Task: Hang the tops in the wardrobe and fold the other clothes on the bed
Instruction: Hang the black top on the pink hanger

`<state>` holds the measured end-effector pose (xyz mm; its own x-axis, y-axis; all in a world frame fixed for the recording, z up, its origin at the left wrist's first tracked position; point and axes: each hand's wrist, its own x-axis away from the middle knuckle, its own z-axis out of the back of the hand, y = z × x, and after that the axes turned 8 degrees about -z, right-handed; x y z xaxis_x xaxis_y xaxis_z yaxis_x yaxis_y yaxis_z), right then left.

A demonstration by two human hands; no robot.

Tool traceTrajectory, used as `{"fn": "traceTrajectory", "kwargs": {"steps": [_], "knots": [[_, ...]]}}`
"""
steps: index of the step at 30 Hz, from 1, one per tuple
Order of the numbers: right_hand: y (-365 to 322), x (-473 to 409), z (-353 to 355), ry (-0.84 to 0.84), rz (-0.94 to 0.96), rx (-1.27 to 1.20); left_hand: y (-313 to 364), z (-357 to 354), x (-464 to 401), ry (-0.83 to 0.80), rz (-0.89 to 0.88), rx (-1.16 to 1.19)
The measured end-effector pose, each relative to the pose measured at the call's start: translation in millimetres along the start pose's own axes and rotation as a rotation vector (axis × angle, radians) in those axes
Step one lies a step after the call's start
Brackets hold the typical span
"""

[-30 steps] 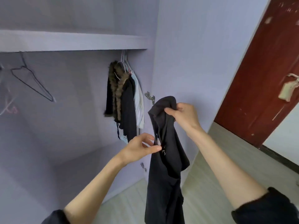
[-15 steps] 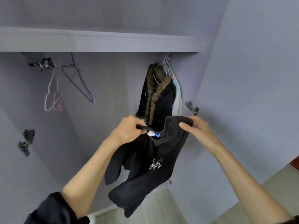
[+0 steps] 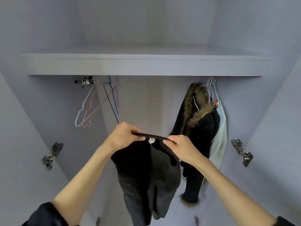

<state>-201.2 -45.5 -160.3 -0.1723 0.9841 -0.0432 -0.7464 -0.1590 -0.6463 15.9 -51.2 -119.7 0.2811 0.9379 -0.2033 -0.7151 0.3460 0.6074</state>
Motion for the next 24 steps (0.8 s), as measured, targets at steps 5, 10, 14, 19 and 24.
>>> {"fn": "traceTrajectory", "kwargs": {"steps": [5,10,14,19,24], "knots": [[4.7,-46.9,14.7,0.044,0.170,0.306,-40.4,-3.2,3.4,0.120,0.185,-0.131],[14.4,-76.5,1.6,0.056,0.188,0.515,-72.5,14.3,18.8,0.194,0.310,-0.226],[20.9,-99.3,-4.3,-0.021,0.100,0.532,-93.9,24.2,28.0,0.227,0.416,-0.270],[20.1,-105.1,-10.4,-0.044,-0.014,0.283,-122.1,27.8,43.5,0.253,0.525,-0.218],[11.4,-116.3,-20.0,-0.023,0.001,0.206,-131.9,30.7,41.6,0.278,0.584,-0.039]]}}
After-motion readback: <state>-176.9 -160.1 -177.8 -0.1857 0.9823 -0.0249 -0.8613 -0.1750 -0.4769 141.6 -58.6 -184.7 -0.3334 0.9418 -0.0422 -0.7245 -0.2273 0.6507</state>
